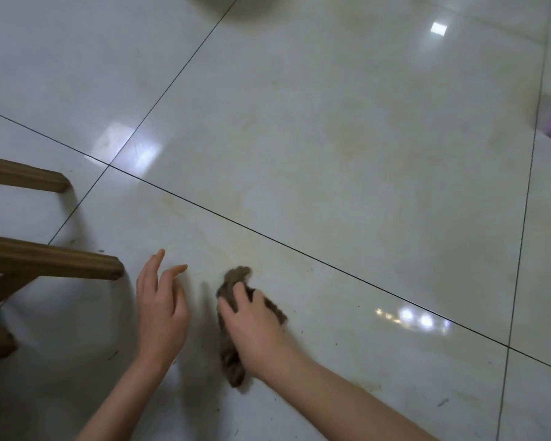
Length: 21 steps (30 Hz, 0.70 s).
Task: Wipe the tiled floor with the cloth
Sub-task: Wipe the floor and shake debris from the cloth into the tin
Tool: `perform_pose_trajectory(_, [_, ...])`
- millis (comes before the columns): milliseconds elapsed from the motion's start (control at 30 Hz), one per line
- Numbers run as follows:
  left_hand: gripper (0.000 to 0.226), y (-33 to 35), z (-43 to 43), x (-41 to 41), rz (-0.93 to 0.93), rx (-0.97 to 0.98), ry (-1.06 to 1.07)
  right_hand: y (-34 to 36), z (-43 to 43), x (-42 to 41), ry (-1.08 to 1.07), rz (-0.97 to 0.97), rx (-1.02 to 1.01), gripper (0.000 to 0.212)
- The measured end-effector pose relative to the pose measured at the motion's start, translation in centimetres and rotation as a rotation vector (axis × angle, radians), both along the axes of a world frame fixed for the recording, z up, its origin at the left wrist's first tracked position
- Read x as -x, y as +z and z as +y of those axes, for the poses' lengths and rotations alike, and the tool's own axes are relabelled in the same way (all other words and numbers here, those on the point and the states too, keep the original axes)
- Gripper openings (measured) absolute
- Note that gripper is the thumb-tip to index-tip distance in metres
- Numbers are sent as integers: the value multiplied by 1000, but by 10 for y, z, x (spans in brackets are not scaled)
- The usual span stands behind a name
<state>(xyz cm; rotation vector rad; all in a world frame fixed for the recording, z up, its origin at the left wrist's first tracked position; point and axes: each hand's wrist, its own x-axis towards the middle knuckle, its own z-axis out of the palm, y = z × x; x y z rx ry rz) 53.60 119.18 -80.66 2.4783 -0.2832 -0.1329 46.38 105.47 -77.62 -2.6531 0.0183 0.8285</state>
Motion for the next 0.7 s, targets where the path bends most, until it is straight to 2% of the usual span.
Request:
perform_pose_trajectory(233, [29, 18, -10, -3, 12, 75, 30, 3, 33, 27, 97, 26, -78, 47])
perform_pose_trajectory(300, [29, 22, -15, -2, 5, 97, 46, 2, 28, 32, 25, 13, -125, 42])
perform_pose_trajectory(367, [29, 25, -21, 2, 5, 116, 63, 1, 15, 38, -152, -15, -202, 40])
perform_pose_trajectory(467, [28, 25, -34, 12, 25, 126, 41, 4, -27, 51, -494, -94, -327, 36])
perform_pose_trajectory(533, [27, 22, -43, 20, 47, 109, -43, 10, -71, 65, -646, -162, -354, 33])
perform_pose_trajectory(600, [25, 19, -49, 28, 69, 80, -157, 17, -124, 87, -695, -174, -331, 36])
perform_pose_trajectory(700, [23, 16, -56, 34, 104, 4, -279, 28, -209, 142, -599, -46, -121, 37])
